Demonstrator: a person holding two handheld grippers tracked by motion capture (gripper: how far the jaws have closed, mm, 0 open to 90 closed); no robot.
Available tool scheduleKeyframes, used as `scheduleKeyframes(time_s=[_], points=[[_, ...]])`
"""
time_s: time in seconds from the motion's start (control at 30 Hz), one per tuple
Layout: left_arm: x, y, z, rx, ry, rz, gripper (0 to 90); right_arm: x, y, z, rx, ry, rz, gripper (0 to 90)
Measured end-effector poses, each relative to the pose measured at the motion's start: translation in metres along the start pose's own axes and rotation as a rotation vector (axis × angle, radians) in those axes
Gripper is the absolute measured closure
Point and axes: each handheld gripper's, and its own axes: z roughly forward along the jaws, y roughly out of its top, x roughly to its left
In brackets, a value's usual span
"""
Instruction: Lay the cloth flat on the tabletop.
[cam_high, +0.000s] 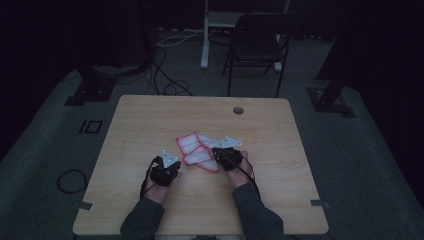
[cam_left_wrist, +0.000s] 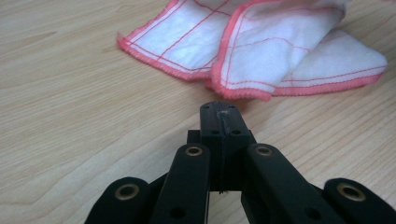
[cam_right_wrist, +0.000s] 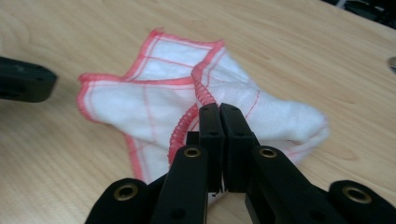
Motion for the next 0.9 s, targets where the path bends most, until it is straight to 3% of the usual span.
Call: scheduleKeyframes(time_s=[0.33, 0.6, 0.9], points=[[-0.005, 0.005, 0.003, -0.011, -0.004, -0.004, 89.6, -0.023, 0.002, -0.014, -0.019, -0.037, 0.028, 89.0], [-0.008, 0.015, 0.009, -0.03, 0.005, -0.069, 62.0, -0.039, 0.001, -0.021, -0.019, -0.061, 0.056, 89.0], [0.0, 0.018, 0.023, 0.011, -0.031, -0.147, 52.1, -0.054, 0.0, -0.021, -0.004, -0.081, 0.075, 89.0]])
